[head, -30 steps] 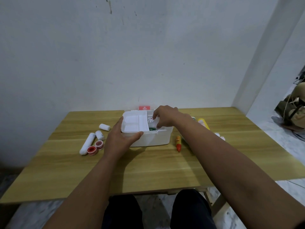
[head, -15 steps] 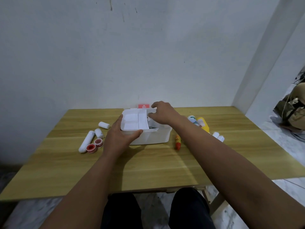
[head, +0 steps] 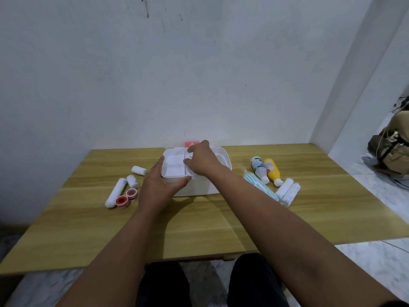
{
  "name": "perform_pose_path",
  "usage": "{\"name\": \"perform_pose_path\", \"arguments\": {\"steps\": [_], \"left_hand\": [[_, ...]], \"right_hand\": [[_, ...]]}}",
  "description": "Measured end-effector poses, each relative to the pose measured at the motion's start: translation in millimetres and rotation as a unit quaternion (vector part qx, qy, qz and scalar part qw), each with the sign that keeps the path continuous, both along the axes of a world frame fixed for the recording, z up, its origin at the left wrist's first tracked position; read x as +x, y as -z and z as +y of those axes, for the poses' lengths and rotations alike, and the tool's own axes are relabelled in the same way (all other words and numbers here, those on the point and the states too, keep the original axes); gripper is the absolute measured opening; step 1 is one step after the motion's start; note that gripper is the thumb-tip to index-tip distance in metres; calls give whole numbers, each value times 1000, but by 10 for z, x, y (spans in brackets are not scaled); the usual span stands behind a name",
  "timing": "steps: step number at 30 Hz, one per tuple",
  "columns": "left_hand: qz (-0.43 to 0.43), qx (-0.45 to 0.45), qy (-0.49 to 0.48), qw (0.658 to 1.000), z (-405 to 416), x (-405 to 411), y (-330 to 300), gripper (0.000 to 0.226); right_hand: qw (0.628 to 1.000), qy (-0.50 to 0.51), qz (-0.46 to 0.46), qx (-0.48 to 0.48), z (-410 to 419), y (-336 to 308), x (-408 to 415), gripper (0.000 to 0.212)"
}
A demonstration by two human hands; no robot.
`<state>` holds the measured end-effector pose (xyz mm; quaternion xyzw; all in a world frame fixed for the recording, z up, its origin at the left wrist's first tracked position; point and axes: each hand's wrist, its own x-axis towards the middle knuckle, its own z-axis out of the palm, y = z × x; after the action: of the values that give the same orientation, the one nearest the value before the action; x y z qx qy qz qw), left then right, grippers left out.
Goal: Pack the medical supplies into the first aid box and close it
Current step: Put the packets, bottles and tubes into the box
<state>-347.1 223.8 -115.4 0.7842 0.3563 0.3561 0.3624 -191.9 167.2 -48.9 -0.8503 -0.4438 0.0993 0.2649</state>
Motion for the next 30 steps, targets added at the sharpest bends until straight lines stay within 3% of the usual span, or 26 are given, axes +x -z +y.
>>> {"name": "perform_pose_path", "arguments": {"steps": [7, 11, 15, 17, 20, 24, 30], "left_hand": [[3, -3, 6, 1000, -20, -11, -22, 111], [-4, -9, 17, 1000, -12, -22, -32, 104], [-11, -4, 22, 1000, -24, -20, -26, 100], [-14, -3, 20, 1000, -24, -17, -17, 99], [-10, -3, 18, 1000, -11, -16, -12, 100], [-12, -2, 16, 1000, -21, -14, -18, 100], [-12, -4, 20, 1000, -25, -20, -31, 98]], "right_hand": [[1000, -14, -13, 4, -29, -20, 9, 47], [994, 2, 5, 105, -188, -173, 167, 36], [977, 73, -36, 196, -487, -313, 493, 28], [979, 114, -65, 157, -653, -318, 711, 30], [978, 185, -93, 1, -933, -248, 1056, 31], [958, 213, -109, -159, -1234, -101, 1262, 8], [953, 192, -143, -187, -1280, 59, 1227, 16]]}}
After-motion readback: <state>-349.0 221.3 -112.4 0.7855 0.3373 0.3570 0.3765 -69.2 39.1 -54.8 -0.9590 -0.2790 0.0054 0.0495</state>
